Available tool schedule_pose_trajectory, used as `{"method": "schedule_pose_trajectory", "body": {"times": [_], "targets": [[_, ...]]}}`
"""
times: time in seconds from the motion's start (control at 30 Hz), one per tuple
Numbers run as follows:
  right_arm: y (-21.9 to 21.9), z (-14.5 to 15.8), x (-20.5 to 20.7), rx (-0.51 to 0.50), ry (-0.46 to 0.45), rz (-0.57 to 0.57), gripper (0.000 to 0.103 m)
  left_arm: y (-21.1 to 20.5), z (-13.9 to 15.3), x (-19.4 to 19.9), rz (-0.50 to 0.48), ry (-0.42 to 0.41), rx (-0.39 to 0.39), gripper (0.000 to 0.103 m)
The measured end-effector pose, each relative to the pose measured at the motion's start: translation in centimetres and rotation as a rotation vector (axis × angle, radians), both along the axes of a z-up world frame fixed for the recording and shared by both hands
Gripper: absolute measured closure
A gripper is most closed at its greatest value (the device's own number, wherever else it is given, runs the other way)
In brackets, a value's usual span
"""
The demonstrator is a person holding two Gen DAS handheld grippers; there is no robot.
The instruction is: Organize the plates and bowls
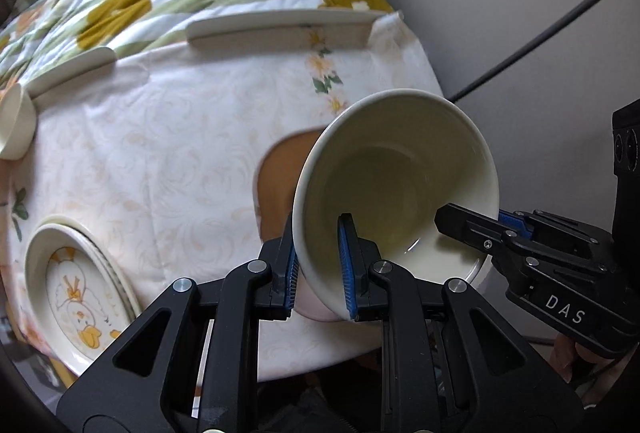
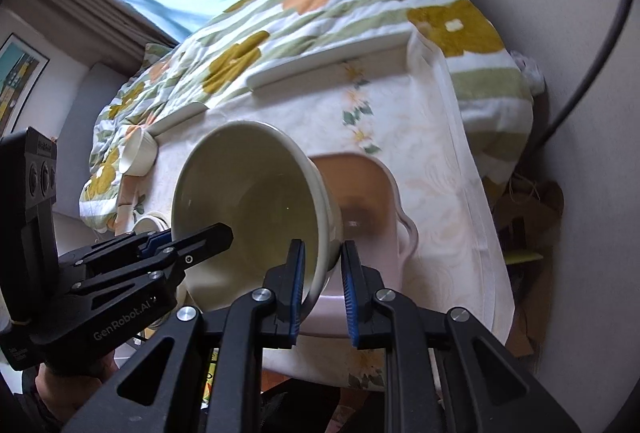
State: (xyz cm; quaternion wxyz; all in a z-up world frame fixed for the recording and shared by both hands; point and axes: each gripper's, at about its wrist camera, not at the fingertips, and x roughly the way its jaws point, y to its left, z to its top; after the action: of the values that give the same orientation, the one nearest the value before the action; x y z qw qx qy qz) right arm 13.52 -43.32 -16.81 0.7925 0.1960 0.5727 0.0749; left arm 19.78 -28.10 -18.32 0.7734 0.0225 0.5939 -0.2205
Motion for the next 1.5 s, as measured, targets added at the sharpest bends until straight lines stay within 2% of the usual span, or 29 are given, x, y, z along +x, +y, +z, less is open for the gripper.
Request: {"method": "schedule_pose_trajectory", "body": {"times": [0.3,0.8,1.1,1.5], "targets": [[-0.2,-3.9,-0.3,0.003,0.086,-0.066,0.087,-1.1,-3.8,1.2,-0.08,0.058,0.072,0.087],[0.5,-5.5,-0.3,-0.062,0.126,-0.11,0.087,-2.3,-6.0,2.0,-0.136,0.052,0.152,0.087],[0.9,-5.5,-0.3,-0.073,0.123,-0.114,0.087,-2.1,-6.0,2.0,-0.132,0.041,0.15,0.087],[0.8,-2.7,-1.2,-0.13,0.055,-0.084,0.086,-1.8,-3.1,1.3,-0.109,-0.023,0.131,0.087]]}}
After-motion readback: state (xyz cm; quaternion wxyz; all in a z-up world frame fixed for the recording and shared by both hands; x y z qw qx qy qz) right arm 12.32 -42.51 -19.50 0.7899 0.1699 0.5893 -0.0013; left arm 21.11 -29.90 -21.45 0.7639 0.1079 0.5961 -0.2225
